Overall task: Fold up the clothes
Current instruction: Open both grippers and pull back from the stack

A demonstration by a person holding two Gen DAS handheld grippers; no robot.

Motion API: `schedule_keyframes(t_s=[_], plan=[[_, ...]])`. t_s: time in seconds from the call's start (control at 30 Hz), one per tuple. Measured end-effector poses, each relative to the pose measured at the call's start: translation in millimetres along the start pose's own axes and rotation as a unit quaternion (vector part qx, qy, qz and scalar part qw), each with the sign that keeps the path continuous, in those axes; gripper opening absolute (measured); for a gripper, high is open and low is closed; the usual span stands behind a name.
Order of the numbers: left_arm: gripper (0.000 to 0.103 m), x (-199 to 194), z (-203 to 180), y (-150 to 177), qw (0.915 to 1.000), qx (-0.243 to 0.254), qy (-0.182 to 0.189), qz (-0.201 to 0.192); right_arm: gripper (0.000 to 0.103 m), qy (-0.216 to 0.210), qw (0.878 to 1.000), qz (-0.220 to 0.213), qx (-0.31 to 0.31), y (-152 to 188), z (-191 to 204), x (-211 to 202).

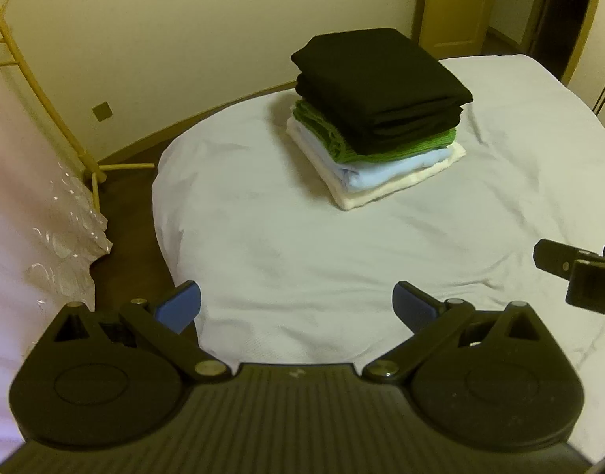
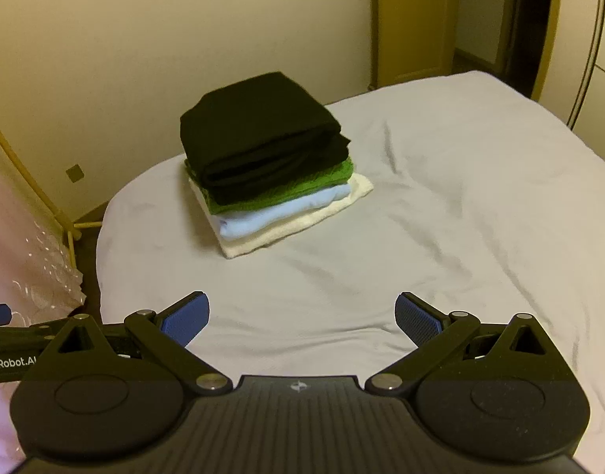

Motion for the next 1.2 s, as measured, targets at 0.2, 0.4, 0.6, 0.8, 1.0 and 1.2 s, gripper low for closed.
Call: schedule_keyframes(t_s=[0.2,0.4,0.6,0.8,1.0,1.2], plan=[[0.102,19.6,2.0,-8.4,0.9999,0.001,-0.004,0.015,0.103,-0.006,1.000,0.020,0.002,-7.3,2.9,23.2],[0.102,36.6,0.8,-16.7,0.9996,0.003,0.000,0.028,0.103,-0.008,0.999,0.038,-0.002,-14.2,5.4,46.1],[0.102,50.9,-2.9,-26.3,0.9996,0.006,-0.003,0.029,0.103,-0.012,0.998,0.055,0.008,-21.2,1.9,67.3],[0.102,70.4,-7.7,-37.8,0.9991,0.006,0.000,0.041,0.103,-0.016,0.998,0.064,0.010,-31.1,-0.9,87.0],[0.102,83.6,-13.4,-50.2,0.9991,0.010,-0.002,0.041,0.103,-0.018,0.997,0.069,0.015,-41.7,-6.5,103.8],[0.102,94.0,-22.1,-63.3,0.9991,0.018,-0.001,0.038,0.103,-0.018,0.997,0.070,0.024,-51.7,-11.2,115.2]])
Point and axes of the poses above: each gripper's, at about its wrist camera, not at the fingertips, and x roughly the way its jaws point, z to its left, y to its underside, the point moved 1 cm from there along x, roughly the way its jaws point, and after that the axes turned 6 degrees about -x, right-handed, at the moved point
